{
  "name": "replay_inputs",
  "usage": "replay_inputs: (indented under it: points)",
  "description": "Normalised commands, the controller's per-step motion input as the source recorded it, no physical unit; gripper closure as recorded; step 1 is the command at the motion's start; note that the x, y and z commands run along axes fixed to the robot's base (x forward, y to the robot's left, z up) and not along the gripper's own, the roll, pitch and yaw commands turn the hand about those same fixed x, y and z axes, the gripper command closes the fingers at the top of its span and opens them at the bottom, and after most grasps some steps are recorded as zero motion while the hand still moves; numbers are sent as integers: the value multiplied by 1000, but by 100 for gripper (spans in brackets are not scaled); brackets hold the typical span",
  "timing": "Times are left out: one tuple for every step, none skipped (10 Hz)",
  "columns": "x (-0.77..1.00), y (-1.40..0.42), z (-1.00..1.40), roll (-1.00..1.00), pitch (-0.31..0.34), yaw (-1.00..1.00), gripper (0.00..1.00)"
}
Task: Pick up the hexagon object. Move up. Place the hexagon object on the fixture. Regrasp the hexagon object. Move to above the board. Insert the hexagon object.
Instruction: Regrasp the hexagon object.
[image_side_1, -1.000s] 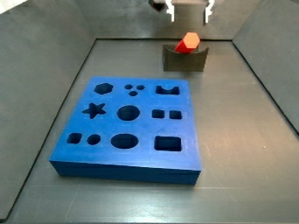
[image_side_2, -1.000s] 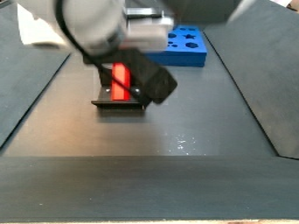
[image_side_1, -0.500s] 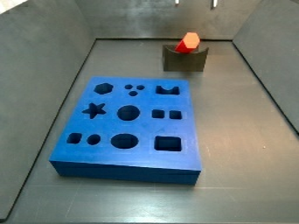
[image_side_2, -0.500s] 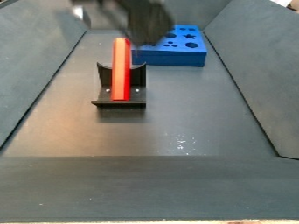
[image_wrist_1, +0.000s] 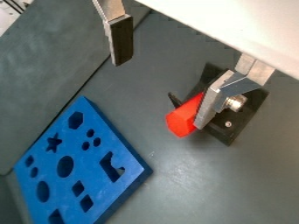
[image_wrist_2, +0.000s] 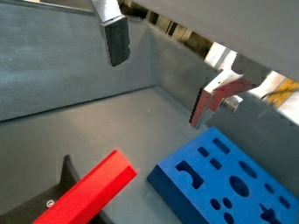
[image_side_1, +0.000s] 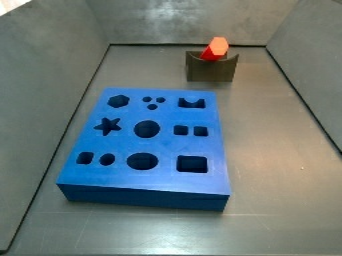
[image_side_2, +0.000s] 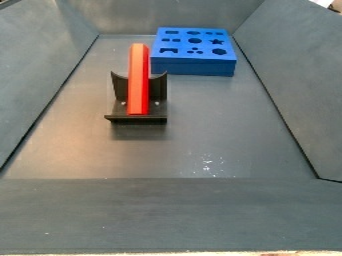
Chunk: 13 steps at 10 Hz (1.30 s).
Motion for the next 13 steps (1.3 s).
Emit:
replay_inputs:
  points:
    - [-33,-374,96,1000,4,16,0]
    - [-33,-104,46,1000,-1,18,0]
    - [-29,-35,33,1000,-4,18,0]
    - [-16,-32,11,1000,-9,20,0]
    - [-9,-25,9,1000,-12,21,0]
    - [-4,-22,9,1000,-14,23,0]
    - [-6,-16,7,1000,-12,24,0]
    - [-2,-19,7,1000,-5,26,0]
    - [5,-18,7,1000,-2,27,0]
    - [21,-20,-5,1000,7,30,0]
    - [37,-24,-7,1000,15,32,0]
    - [47,-27,-11,1000,24,35,0]
    - [63,-31,-10,1000,41,40,0]
